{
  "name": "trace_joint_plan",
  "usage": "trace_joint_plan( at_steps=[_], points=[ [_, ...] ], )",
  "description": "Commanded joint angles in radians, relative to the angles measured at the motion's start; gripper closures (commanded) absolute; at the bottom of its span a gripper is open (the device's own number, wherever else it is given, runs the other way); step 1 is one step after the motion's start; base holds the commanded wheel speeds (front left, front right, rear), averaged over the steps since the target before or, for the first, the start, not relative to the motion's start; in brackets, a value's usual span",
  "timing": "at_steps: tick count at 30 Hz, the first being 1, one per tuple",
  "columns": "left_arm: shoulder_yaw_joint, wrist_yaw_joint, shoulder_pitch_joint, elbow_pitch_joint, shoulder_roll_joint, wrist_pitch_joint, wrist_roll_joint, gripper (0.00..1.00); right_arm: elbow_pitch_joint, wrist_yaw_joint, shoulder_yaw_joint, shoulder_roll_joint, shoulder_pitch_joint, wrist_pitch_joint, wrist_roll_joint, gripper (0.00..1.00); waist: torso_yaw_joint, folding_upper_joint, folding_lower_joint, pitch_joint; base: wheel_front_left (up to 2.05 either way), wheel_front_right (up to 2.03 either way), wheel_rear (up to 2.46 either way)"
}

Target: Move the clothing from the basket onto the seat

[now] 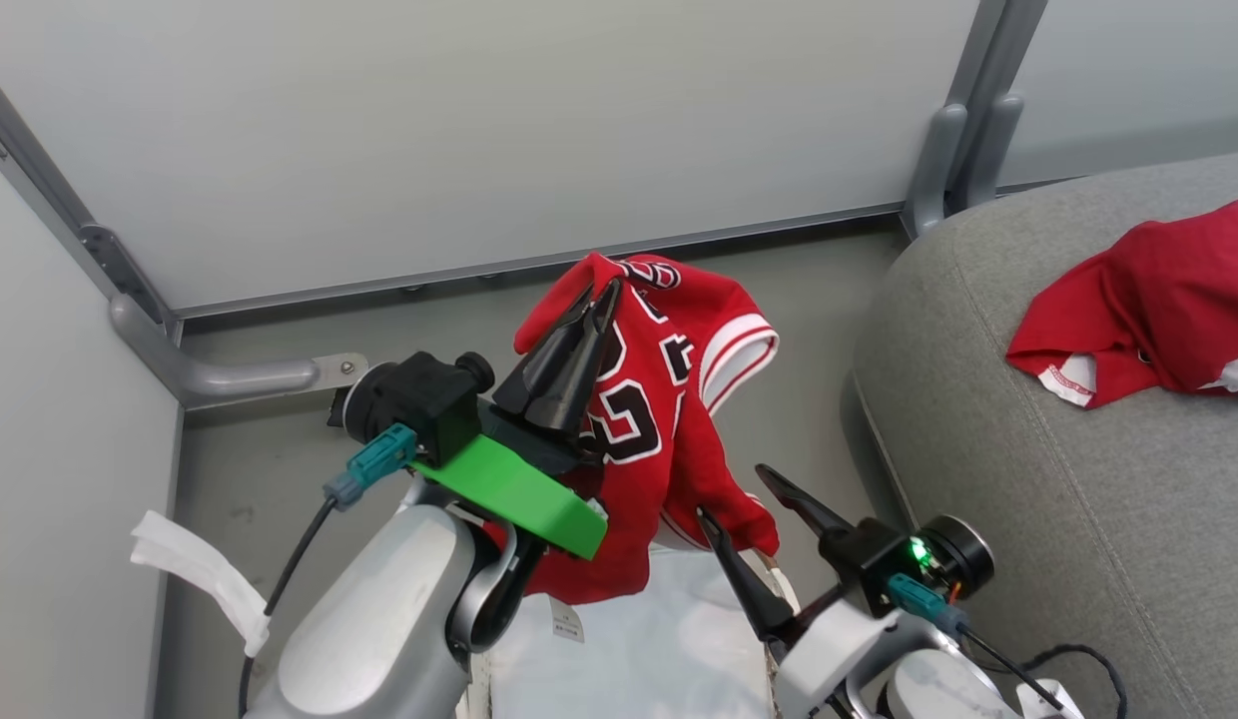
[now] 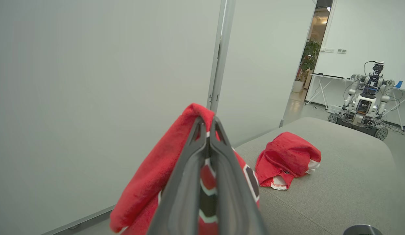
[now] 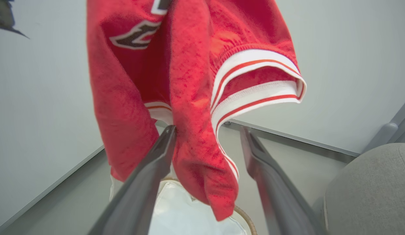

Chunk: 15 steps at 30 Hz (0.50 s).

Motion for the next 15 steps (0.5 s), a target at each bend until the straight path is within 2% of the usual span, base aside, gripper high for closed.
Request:
trace_joint_plan(
  at_steps=[1,8,9,10,11,15],
  points=[
    [-0.003,-0.003,-0.008,0.002,-0.003,-0.006,0.007,1.00,0.012,-0.001,0.012,-0.004,-0.020,-0.002,-0.004,0.00,0.007,0.0000,0.0001,0.003,0.00,0.00,0.00],
    [-0.051,-0.003,-0.026,0.006,-0.020,-0.006,-0.008,1.00,0.076,-0.001,0.068,-0.004,-0.095,-0.002,0.002,0.00,0.040,0.0000,0.0001,0.004,0.00,0.00,0.00],
    [-0.058,-0.003,-0.026,0.007,-0.022,-0.006,-0.010,1.00,0.083,-0.001,0.072,-0.004,-0.100,-0.001,0.007,0.09,0.044,0.0000,0.0001,0.004,0.00,0.00,0.00],
    [-0.064,-0.003,-0.026,0.007,-0.024,-0.006,-0.012,1.00,0.087,-0.001,0.073,-0.004,-0.103,-0.001,0.008,0.43,0.049,0.0000,0.0001,0.005,0.00,0.00,0.00],
    [-0.069,-0.003,-0.028,0.007,-0.025,-0.006,-0.014,1.00,0.092,-0.001,0.071,-0.004,-0.107,-0.001,0.011,1.00,0.054,0.0000,0.0001,0.004,0.00,0.00,0.00],
    [-0.083,-0.003,-0.032,0.011,-0.029,-0.006,-0.023,1.00,0.109,-0.001,0.063,-0.004,-0.096,-0.002,0.024,1.00,0.066,0.0000,0.0001,0.004,0.00,0.00,0.00]
  ],
)
